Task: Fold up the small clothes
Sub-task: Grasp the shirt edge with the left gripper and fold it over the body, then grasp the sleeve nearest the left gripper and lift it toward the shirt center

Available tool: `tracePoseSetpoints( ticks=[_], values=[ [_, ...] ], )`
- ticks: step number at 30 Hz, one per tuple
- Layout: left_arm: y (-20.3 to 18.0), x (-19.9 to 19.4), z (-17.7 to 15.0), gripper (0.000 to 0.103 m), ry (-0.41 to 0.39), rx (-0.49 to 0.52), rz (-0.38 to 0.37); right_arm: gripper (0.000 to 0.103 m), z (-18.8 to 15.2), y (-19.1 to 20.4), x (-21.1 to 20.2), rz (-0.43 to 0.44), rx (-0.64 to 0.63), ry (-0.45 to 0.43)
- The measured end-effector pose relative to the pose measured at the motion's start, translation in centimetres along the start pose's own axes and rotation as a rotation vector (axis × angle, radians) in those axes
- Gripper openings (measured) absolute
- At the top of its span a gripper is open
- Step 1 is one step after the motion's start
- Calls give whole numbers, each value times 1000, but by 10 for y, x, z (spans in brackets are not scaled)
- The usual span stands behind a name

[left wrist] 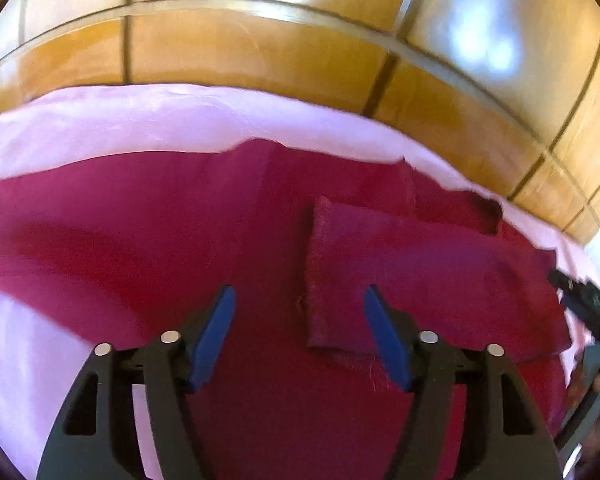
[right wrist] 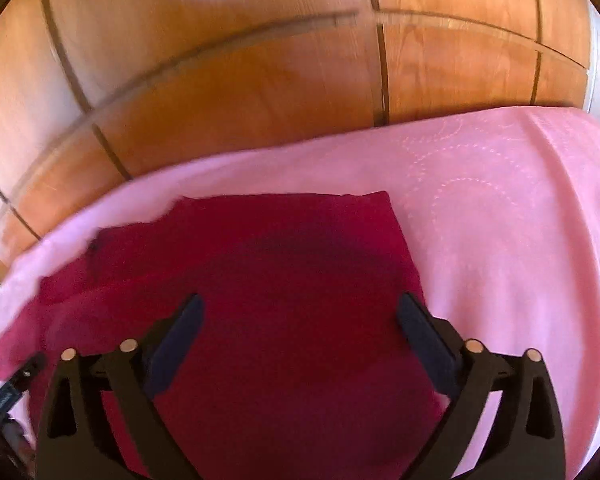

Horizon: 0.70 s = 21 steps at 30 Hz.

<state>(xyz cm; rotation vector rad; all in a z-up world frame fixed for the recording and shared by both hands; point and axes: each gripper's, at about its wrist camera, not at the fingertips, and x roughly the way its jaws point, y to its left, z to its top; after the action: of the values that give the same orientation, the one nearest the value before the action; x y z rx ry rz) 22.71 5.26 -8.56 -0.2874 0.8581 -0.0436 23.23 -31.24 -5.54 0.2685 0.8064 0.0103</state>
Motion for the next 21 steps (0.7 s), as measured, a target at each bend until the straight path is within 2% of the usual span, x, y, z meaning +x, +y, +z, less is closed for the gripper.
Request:
tracePoseSetpoints(
  ticks=[5, 10, 13, 16, 19, 21],
  values=[
    [21, -23, -10, 66, 10, -87, -17, 100, -52, 29, -33, 33, -91, 38],
    [73, -55, -24, 66, -8, -242, -40, 100, -105, 54, -44, 27, -197, 64],
    [112, -74, -30, 66, -51, -321, -17, 101, -129, 64, -39, -28, -266, 61],
    [151, -83, -30, 66, -68, -402, 41, 101, -132, 66, -36, -39, -270, 57],
    [199, -92, -29, 66, -97, -534, 102, 101, -131, 62, -32, -22, -255, 60],
    [231, -98, -26, 66, -126, -619, 105, 101, -131, 60, -34, -21, -255, 60]
  ],
)
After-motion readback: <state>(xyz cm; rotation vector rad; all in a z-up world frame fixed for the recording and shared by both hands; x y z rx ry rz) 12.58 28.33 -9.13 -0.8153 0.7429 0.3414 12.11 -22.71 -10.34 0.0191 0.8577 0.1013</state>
